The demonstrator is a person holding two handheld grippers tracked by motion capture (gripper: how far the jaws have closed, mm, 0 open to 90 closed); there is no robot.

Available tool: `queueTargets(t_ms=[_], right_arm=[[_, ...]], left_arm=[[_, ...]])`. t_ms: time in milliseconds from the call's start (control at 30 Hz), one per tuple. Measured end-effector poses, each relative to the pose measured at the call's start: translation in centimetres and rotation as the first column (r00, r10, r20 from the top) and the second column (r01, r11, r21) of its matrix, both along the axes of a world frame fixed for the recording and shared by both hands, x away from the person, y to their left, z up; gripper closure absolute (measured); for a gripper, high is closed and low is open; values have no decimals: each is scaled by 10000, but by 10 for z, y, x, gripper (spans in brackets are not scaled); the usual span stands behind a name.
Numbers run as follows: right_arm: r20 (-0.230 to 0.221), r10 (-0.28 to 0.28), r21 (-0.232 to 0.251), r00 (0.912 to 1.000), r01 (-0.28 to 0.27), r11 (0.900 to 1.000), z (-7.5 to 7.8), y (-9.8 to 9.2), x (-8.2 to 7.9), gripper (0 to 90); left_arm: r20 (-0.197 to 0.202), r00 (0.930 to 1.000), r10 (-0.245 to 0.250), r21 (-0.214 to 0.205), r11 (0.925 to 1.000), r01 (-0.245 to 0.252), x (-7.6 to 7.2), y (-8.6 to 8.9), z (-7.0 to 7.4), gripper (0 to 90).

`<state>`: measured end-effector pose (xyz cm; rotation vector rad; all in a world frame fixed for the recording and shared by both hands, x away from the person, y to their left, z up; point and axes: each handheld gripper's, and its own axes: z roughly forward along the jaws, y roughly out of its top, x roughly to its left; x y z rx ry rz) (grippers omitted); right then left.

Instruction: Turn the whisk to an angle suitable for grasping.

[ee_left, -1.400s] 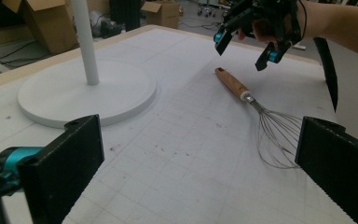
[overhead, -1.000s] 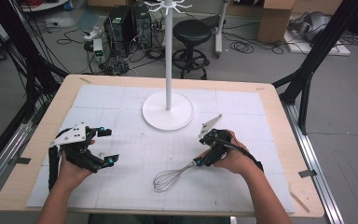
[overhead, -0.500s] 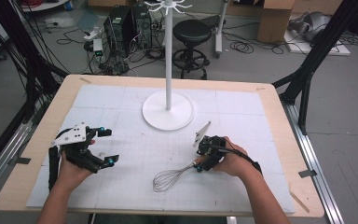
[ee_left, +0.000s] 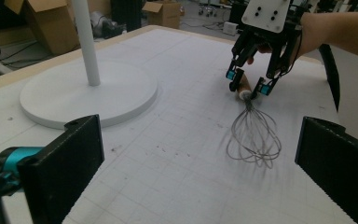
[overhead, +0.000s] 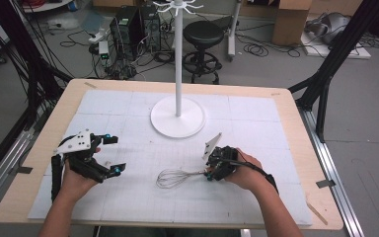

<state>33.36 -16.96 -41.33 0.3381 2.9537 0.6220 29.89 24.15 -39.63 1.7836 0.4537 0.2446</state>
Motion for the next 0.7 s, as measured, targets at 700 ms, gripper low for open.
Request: queueTargets(t_ms=[700], right_arm=[[-445, -449, 1410, 9980, 508, 9887, 4, -16, -6, 495]], left_arm=[[4, 10000, 9, 100, 9999, -9, 0, -1, -1, 17]])
